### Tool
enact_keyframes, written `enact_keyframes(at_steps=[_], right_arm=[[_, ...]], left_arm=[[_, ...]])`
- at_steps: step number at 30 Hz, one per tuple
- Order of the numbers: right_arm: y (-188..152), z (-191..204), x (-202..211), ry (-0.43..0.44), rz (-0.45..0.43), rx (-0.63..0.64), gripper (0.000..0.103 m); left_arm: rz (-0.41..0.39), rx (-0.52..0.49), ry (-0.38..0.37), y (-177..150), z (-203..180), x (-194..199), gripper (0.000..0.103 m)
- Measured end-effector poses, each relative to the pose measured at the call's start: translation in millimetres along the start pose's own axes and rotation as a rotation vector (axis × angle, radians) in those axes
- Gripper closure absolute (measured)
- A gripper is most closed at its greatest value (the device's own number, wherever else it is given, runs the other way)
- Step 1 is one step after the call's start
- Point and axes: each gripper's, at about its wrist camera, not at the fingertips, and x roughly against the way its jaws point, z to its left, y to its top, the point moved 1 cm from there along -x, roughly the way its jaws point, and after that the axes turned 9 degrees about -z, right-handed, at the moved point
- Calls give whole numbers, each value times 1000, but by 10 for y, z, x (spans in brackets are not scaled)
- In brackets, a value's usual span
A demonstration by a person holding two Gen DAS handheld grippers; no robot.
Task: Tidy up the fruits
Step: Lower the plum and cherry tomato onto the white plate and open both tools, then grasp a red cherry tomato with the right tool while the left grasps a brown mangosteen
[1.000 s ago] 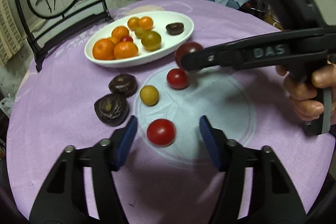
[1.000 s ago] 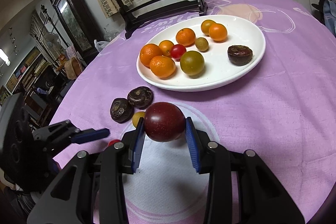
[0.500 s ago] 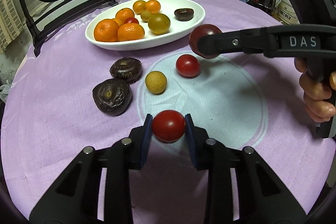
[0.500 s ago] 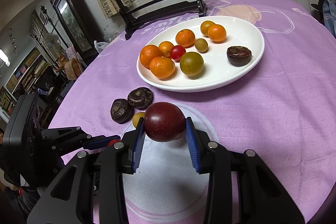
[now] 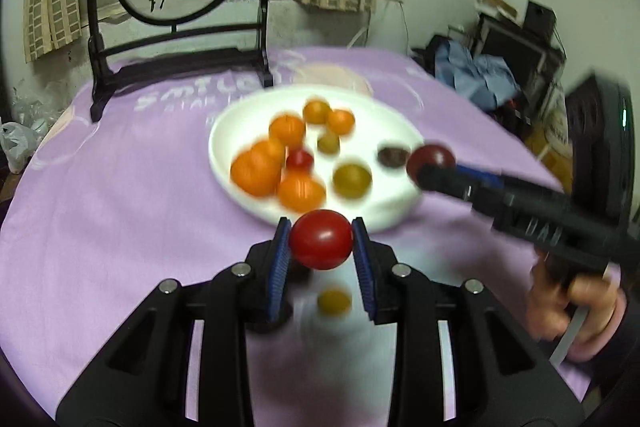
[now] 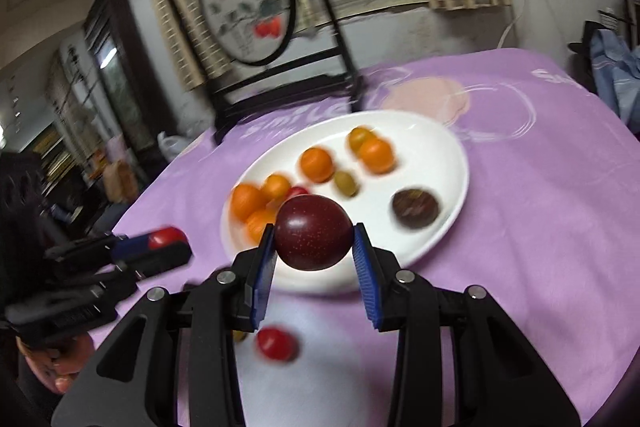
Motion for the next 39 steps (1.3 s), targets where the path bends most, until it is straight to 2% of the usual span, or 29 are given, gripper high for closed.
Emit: enact_keyframes(at_steps=[3,6,8,9,10,11,14,17,19,22,26,28,32,39], right_arm=[[56,-99,-198,-20,5,7,65],[78,-147,-328,-18,14,6,64],[72,-163,-304,-21,4,-9,58],[79,-163,-272,-21,0,-12,57],[96,-156,-231,-11,-3,-16,57],[106,-139,-158,8,-12,-22,57],[102,-37,26,58,-35,-14,57],[17,124,109,85,-18,29,57],[-74,250,111,95,14,83,57],[-237,436,101,94,71,175,57],[-421,534,37,104,185,215,57],[-479,537,27,89,205,227,57],[-522,512,23,72,219,232,57],[-594,510,-15,76,251,248,59]], left_arm=[[-34,16,29,249,11,-263,72],[-9,32,52,329,19,-520,72],[11,33,65,343,20,-654,71],[18,37,84,336,30,-681,66],[15,40,98,333,45,-666,40],[-23,39,120,342,65,-578,25],[-99,24,168,381,117,-335,13],[-150,82,203,376,296,-79,5],[-151,122,213,301,429,-7,2],[-101,182,209,103,631,47,2],[-47,234,265,-129,802,113,2],[-43,244,275,-185,819,159,2],[-61,246,263,-219,804,253,2],[-71,186,282,-249,709,316,2]])
